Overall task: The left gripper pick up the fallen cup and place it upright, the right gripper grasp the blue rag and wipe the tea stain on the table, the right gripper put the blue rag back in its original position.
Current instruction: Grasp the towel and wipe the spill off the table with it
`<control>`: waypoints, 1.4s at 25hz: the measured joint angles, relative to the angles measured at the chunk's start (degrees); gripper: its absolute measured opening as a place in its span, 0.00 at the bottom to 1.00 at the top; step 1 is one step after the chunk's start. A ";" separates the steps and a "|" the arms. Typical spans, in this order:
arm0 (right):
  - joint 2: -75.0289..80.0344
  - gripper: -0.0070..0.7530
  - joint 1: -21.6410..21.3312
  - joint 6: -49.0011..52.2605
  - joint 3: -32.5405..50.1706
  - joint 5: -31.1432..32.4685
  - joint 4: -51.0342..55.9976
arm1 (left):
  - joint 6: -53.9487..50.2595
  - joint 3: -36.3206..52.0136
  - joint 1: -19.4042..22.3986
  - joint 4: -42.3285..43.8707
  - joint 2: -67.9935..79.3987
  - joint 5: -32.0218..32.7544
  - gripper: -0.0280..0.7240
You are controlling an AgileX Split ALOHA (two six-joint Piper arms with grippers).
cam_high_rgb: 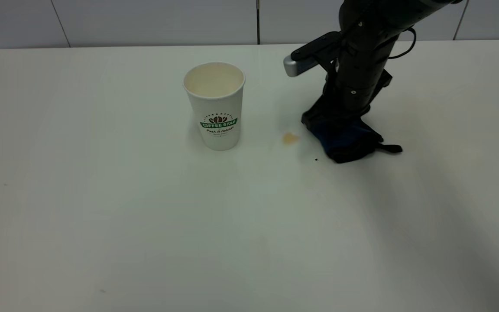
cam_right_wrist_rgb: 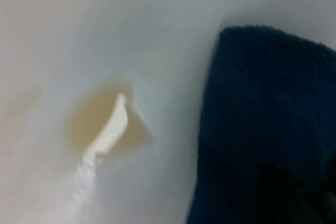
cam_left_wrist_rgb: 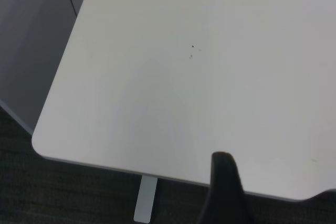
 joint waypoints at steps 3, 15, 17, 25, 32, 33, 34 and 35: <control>0.05 0.11 1.73 -0.06 -1.01 -2.78 2.13 | 0.00 0.00 0.00 0.00 0.00 0.00 0.78; 0.05 0.11 4.35 -13.13 -1.33 14.50 17.35 | 0.00 0.00 0.00 0.00 0.00 0.00 0.78; 0.00 0.11 4.35 -17.29 -1.33 18.48 20.11 | 0.00 0.00 0.00 0.00 0.00 0.00 0.78; 0.00 0.11 4.16 -22.21 -1.33 15.04 21.99 | 0.00 0.00 0.00 0.00 0.00 0.00 0.78; 1.13 0.11 1.86 -20.58 -1.33 -0.78 17.85 | 0.00 0.00 0.00 0.00 0.00 0.00 0.78; 1.49 0.11 1.47 -19.81 -1.33 -1.04 16.42 | 0.00 0.00 0.00 0.00 0.00 0.00 0.78; 1.76 0.11 1.13 -18.74 -1.33 -1.29 15.29 | 0.00 0.00 0.00 0.00 0.00 0.00 0.78; 1.91 0.11 0.87 -17.54 -1.35 -1.60 13.94 | 0.00 0.00 0.00 0.00 0.00 0.00 0.78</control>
